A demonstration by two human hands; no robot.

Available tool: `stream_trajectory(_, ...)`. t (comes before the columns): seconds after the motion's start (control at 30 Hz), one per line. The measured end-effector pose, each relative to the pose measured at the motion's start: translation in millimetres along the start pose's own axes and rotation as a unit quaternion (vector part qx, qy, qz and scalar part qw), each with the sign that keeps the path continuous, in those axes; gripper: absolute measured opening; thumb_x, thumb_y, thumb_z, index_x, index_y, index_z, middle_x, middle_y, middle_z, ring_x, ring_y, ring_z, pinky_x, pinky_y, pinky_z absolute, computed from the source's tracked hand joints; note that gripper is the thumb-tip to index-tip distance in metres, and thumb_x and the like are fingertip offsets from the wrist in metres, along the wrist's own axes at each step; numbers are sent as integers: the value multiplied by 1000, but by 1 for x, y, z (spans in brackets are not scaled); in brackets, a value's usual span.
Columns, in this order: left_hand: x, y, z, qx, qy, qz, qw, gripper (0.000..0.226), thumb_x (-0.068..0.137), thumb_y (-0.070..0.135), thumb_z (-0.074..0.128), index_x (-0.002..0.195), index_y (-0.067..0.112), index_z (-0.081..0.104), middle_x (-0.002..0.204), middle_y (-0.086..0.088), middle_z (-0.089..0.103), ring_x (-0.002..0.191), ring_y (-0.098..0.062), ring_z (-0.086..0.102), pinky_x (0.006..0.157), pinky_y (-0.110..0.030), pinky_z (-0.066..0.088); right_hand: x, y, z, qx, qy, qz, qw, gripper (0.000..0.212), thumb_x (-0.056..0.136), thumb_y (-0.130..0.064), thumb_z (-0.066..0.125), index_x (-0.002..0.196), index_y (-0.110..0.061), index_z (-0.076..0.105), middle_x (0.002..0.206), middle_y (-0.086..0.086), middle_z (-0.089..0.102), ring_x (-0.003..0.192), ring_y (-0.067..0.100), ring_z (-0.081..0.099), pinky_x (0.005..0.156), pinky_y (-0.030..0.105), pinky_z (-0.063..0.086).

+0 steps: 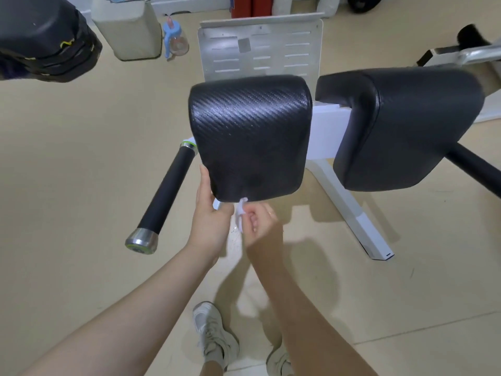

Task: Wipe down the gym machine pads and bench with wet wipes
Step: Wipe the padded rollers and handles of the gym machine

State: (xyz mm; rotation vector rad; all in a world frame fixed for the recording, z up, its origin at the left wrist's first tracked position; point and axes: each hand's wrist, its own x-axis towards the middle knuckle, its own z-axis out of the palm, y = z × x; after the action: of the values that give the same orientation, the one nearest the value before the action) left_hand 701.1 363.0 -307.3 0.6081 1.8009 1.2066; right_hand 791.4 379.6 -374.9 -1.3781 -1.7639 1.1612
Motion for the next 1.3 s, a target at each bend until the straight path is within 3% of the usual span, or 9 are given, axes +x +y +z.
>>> stream_trajectory(0.07, -3, 14, -10, -11, -15, -32, 999, 67, 90, 1, 42, 132, 54, 33, 113, 47, 49, 107, 24, 44, 95, -18, 42, -6, -23, -14, 84, -22, 112, 990, 19, 85, -30, 50, 79, -15, 59, 72, -2, 62, 69, 13, 58, 64, 25, 44)
stream_trajectory(0.17, -14, 34, -25, -2, -30, -85, 996, 35, 95, 14, 45, 125, 30, 54, 122, 17, 57, 113, -2, 53, 103, -27, 41, -11, -56, -45, 190, -62, 211, 957, 9, 83, -31, 57, 83, -23, 60, 71, -4, 65, 65, 12, 58, 62, 27, 45)
stream_trajectory(0.3, -31, 69, -45, 1, -122, -83, 989, 19, 93, 18, 52, 105, 15, 66, 99, -5, 68, 93, -21, 64, 92, -37, 50, -18, -101, -69, 263, -89, 226, 934, 22, 79, -14, 52, 98, -19, 63, 87, 10, 69, 75, 20, 63, 67, 32, 51)
stream_trajectory(0.5, -30, 112, -79, 15, -167, -64, 984, 4, 87, 8, 61, 90, 9, 63, 69, 1, 58, 66, -12, 56, 71, -25, 49, -4, -159, -69, 232, -107, 277, 926, 24, 85, -3, 44, 95, -6, 66, 93, 25, 64, 80, 31, 61, 73, 41, 48)
stream_trajectory(0.63, -15, 122, -99, 16, -146, -37, 988, 19, 87, 2, 59, 73, 14, 56, 63, -1, 47, 57, -11, 46, 58, -18, 44, 22, -186, -64, 291, -155, 269, 905, 26, 93, -17, 47, 100, 2, 63, 95, 18, 66, 86, 27, 64, 78, 38, 52)
stream_trajectory(0.9, 40, 135, -116, -34, -94, -41, 994, 9, 91, 5, 53, 89, 11, 58, 69, 0, 56, 53, -2, 54, 54, -12, 43, 116, -203, -48, 118, -242, 155, 951, 15, 87, 1, 56, 79, -13, 58, 64, 2, 53, 61, 15, 48, 61, 27, 39)
stream_trajectory(1.07, 75, 133, -102, -12, -40, -124, 991, 28, 91, 17, 56, 118, 14, 51, 93, 0, 60, 83, -11, 55, 70, -16, 43, 202, -191, -34, -53, -251, -2, 966, 15, 89, -8, 51, 91, -20, 59, 73, -3, 58, 71, 13, 52, 69, 25, 40)
stream_trajectory(1.17, 90, 131, -83, -28, -14, -166, 986, 34, 85, 22, 65, 115, 13, 52, 96, -3, 57, 86, -15, 51, 71, -20, 40, 238, -189, -20, -201, -327, -167, 908, 26, 92, -9, 48, 111, -15, 64, 110, -1, 67, 103, 15, 58, 85, 21, 39)
stream_trajectory(1.3, 99, 122, -65, -11, 7, -182, 983, 26, 75, 25, 70, 75, 16, 45, 66, 1, 42, 65, -12, 37, 55, -25, 22, 263, -179, 10, -292, -510, -274, 761, 27, 93, -11, 43, 109, -13, 66, 110, 4, 68, 102, 23, 59, 88, 36, 45)
